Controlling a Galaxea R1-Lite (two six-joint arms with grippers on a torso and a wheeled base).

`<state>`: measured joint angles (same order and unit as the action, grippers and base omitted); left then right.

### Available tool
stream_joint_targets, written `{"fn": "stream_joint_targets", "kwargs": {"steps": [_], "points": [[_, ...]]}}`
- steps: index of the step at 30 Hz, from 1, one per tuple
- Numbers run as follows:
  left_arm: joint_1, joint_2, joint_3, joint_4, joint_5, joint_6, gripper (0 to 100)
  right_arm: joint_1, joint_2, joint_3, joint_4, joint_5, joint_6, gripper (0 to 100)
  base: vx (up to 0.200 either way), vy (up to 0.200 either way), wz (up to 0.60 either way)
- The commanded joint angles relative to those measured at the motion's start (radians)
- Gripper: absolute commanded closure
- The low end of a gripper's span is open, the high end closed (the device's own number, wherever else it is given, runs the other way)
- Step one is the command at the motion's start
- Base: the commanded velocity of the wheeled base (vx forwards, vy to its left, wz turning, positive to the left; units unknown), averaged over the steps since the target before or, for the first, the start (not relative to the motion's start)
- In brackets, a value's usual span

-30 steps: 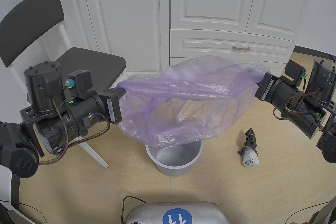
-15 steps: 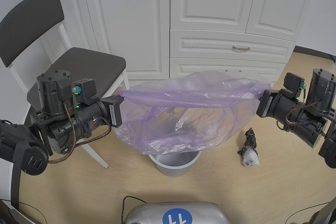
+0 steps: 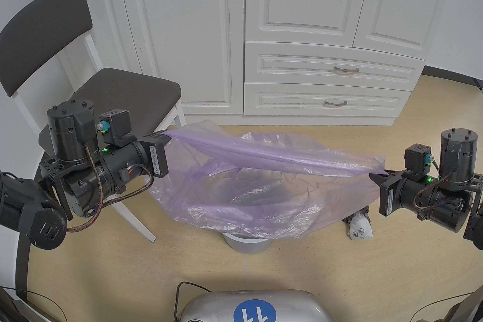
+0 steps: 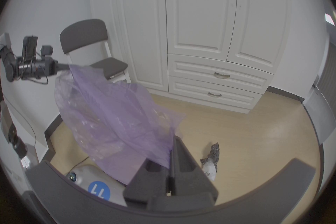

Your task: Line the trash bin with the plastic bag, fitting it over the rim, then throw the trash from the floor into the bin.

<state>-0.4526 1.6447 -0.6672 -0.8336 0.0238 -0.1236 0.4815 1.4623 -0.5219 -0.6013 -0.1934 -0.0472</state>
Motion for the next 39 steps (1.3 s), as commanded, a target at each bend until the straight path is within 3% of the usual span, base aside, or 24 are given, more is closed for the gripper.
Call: {"fn": "stream_joint_targets", "kwargs": {"steps": [1, 11, 18, 25, 28, 29, 30, 34, 39], "points": [[0.002, 0.018, 0.015, -0.036, -0.024, -0.002, 100, -0.004, 0.003, 0.028, 0.003, 0.003, -0.01, 100, 0.0, 0.0, 0.0], [-0.048, 0.081, 0.023, -0.101, -0.024, 0.001, 100, 0.031, 0.035, 0.057, -0.005, -0.003, -0.014, 100, 0.0, 0.0, 0.0], [-0.067, 0.095, 0.026, -0.091, -0.031, 0.006, 100, 0.054, 0.03, 0.023, -0.005, 0.009, -0.065, 100, 0.0, 0.0, 0.0], [-0.089, 0.193, -0.015, -0.099, -0.17, 0.004, 100, 0.057, 0.047, -0.047, -0.009, 0.063, -0.085, 100, 0.0, 0.0, 0.0], [-0.1, 0.241, -0.055, -0.098, -0.185, -0.008, 100, 0.121, 0.095, -0.036, -0.094, 0.083, 0.084, 100, 0.0, 0.0, 0.0], [-0.1, 0.241, -0.055, -0.098, -0.185, -0.008, 100, 0.121, 0.095, -0.036, -0.094, 0.083, 0.084, 100, 0.0, 0.0, 0.0], [-0.107, 0.254, -0.068, -0.098, -0.18, -0.033, 100, 0.154, 0.104, -0.033, -0.147, 0.088, 0.152, 100, 0.0, 0.0, 0.0], [-0.144, 0.254, -0.092, -0.085, -0.177, -0.113, 100, 0.207, 0.125, -0.035, -0.158, 0.097, 0.175, 100, 0.0, 0.0, 0.0], [-0.144, 0.247, -0.094, -0.071, -0.176, -0.129, 100, 0.247, 0.171, -0.036, -0.172, 0.101, 0.196, 100, 0.0, 0.0, 0.0]]}}
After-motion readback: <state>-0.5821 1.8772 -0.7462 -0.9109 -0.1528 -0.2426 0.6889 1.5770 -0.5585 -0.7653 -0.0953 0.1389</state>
